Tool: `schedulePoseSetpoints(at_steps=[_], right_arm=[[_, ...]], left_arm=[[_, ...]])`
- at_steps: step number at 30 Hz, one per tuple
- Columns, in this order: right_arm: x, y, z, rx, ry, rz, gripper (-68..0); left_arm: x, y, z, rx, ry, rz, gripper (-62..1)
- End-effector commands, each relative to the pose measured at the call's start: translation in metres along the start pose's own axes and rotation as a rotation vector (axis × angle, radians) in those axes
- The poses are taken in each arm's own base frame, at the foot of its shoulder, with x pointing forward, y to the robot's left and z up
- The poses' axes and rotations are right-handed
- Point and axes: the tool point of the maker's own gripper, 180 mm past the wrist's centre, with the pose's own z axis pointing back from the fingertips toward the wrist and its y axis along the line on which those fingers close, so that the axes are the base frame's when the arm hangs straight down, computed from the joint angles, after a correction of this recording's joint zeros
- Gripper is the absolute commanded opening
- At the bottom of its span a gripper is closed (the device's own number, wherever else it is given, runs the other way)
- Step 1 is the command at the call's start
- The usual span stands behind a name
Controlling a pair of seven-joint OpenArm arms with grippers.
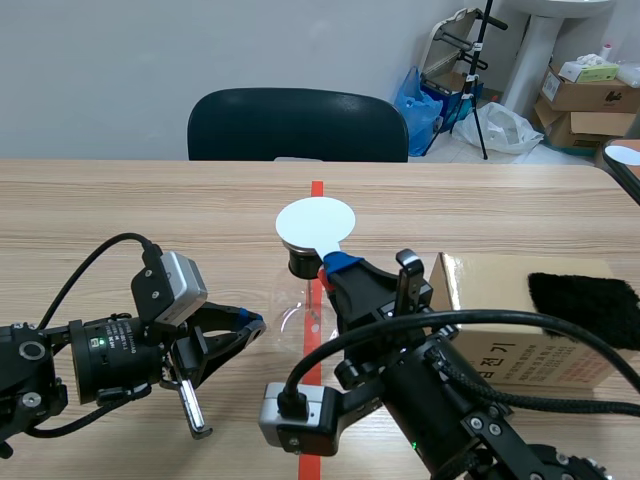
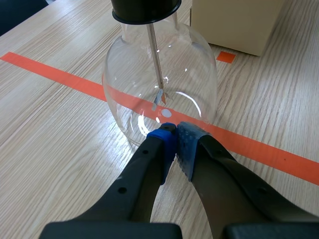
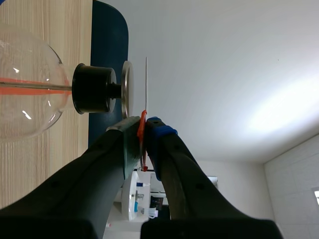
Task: Do the electroscope experiment
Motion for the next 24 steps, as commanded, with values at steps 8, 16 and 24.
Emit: schedulePoseSetpoints(at_steps=[8,16,24], right_arm=[[-0.009,-0.007,-0.003,-0.028,0.031,0.011,-66.5],[-0.034,-0.008,0.000,-0.028,0.172,0.009,-66.5],[-0.069,-0.008,0.009,-0.029,0.371,0.006,-66.5]], left_arm=[[0.014,0.004,-0.003,0.009,-0.048,-0.004,-58.3],[0.014,0.004,-0.003,0.009,-0.048,-0.004,-58.3],[0.014,0.004,-0.003,0.009,-0.048,-0.004,-58.3]])
